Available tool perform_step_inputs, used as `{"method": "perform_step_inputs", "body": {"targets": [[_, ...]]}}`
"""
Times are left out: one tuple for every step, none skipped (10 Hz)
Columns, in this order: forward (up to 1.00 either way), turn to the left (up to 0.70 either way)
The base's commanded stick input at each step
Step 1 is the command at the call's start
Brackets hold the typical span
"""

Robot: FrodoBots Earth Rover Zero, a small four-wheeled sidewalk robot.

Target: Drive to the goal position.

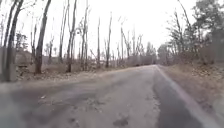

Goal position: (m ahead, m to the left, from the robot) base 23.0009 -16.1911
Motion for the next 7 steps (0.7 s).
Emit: {"method": "perform_step_inputs", "body": {"targets": [[0.7, -0.35], [0.7, -0.24], [0.7, -0.14], [0.7, -0.04], [0.7, -0.35], [0.7, -0.35], [0.7, -0.35]]}}
